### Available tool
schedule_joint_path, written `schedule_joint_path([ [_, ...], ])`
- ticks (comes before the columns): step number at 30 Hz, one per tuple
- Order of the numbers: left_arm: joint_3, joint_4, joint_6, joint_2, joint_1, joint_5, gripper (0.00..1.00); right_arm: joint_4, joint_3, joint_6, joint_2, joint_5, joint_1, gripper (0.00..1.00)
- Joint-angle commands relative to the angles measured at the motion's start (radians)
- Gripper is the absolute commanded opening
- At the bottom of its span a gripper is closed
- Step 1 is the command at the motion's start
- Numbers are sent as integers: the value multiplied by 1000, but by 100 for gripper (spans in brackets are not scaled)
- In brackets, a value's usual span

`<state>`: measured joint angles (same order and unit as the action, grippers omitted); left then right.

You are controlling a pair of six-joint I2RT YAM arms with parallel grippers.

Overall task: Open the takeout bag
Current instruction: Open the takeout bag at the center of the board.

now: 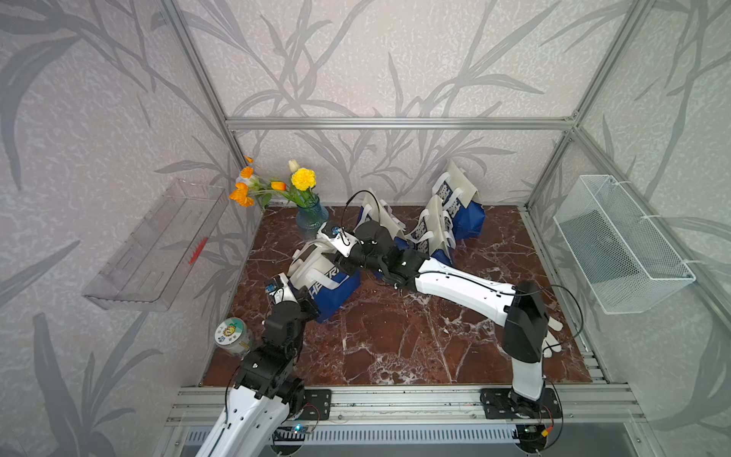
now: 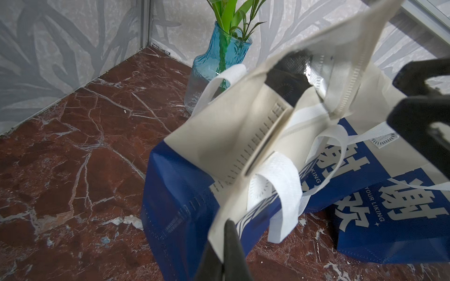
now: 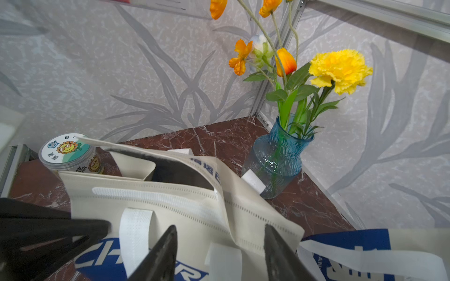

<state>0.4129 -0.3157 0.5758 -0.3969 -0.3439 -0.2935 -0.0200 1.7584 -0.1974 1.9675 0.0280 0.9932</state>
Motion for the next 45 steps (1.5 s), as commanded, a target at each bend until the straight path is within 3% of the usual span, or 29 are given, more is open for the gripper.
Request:
schedule_joint_path([
  [1, -20, 10, -20, 8, 0, 9, 0, -9, 52, -11, 41, 20, 1, 52],
  [12, -26, 17, -23, 13, 1, 9, 0, -37, 148, -22, 137, -21, -10, 29],
  [16, -27, 17, -23, 14, 0, 11, 0, -47, 182, -37, 155, -52, -13, 0],
  [21, -18, -18, -14, 5, 0, 1, 0, -120, 275, -165, 162, -219, 5, 0],
  [26, 0, -109, 23, -17, 0, -32, 0, -246, 457, -455, 218, -386, 55, 0],
  [32, 12, -219, 57, -59, -3, -60, 0, -252, 589, -676, 278, -487, 79, 0],
  [38, 39, -272, 65, -97, -10, -112, 0, -163, 660, -775, 300, -499, 96, 0],
  [45, 60, -299, 65, -148, -30, -131, 0, -261, 869, -736, 353, -484, 95, 0],
])
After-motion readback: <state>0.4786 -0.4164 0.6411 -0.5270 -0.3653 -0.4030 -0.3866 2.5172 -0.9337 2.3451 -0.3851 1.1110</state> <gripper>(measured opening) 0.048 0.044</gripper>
